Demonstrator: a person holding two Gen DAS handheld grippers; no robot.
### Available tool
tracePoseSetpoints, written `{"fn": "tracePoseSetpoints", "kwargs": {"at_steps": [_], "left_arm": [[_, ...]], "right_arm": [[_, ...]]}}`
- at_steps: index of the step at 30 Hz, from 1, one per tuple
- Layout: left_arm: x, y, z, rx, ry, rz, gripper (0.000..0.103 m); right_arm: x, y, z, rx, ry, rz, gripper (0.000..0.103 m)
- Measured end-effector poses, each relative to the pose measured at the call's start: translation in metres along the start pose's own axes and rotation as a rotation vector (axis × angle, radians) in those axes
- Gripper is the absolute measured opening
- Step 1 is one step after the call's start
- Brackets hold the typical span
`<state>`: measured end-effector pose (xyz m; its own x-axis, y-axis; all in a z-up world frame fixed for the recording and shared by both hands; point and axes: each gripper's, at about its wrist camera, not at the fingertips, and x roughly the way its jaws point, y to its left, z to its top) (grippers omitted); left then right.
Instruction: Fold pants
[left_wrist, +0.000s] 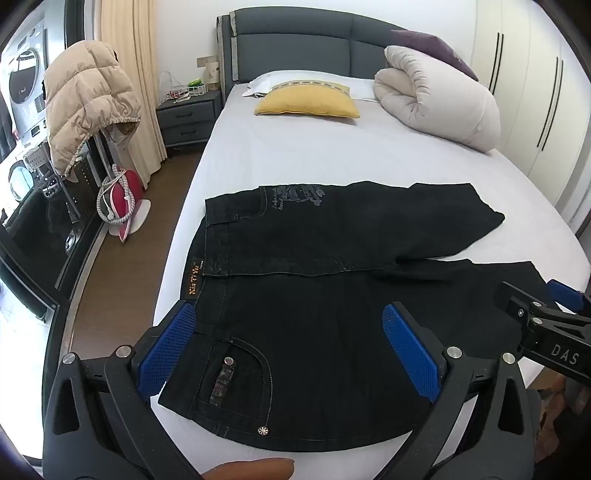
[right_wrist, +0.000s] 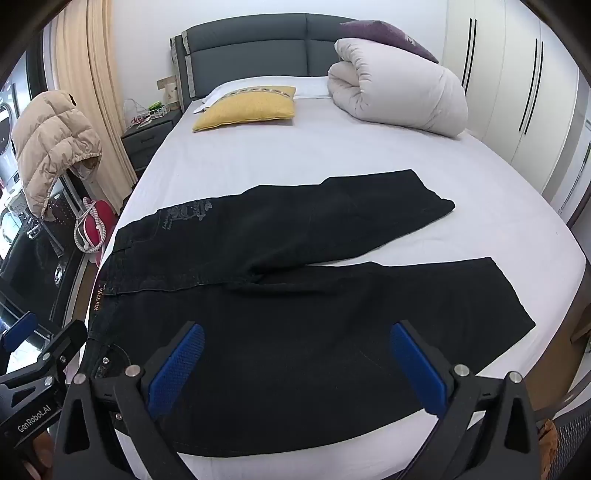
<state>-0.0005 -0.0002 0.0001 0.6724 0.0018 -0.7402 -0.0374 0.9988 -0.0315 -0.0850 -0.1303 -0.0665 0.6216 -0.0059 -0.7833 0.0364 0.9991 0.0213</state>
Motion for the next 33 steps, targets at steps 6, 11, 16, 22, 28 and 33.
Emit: {"fn": "tracePoseSetpoints", "kwargs": {"at_steps": [6,11,16,22,28,33], "left_arm": [[-0.0026,-0.0001,-0.0022,-0.002,0.000,0.000,0.103],[-0.0011,0.0032,-0.0012,-0.004,0.005,0.002,0.103],[0.0002,0.0047,-0.0018,-0.005,0.003,0.006,0.103],[0.0019,0.0023,-0.0016,-0.002,0.004,0.009,0.103],[0.0020,0.0024,-0.0019,-0.002,0.005,0.010,0.103],[0.0026,0.0033,-0.0050,-0.004,0.005,0.011,0.103]], "right_arm": [[0.0021,-0.0001,-0.0025,-0.006,-0.003,-0.002,0.103],[-0.0015,0.0008,0.0004,-0.010,0.000,-0.008,0.103],[-0.0006,0.0032,0.0001,-0.009,0.003,-0.011,0.103],[0.0007,0.0020,-0.0018,-0.009,0.002,-0.011,0.103],[0.0025,0.0030,-0.0034,-0.010,0.003,-0.011,0.103],[0.0039,0.0027,-0.0078,-0.010,0.003,-0.013,0.103]]}}
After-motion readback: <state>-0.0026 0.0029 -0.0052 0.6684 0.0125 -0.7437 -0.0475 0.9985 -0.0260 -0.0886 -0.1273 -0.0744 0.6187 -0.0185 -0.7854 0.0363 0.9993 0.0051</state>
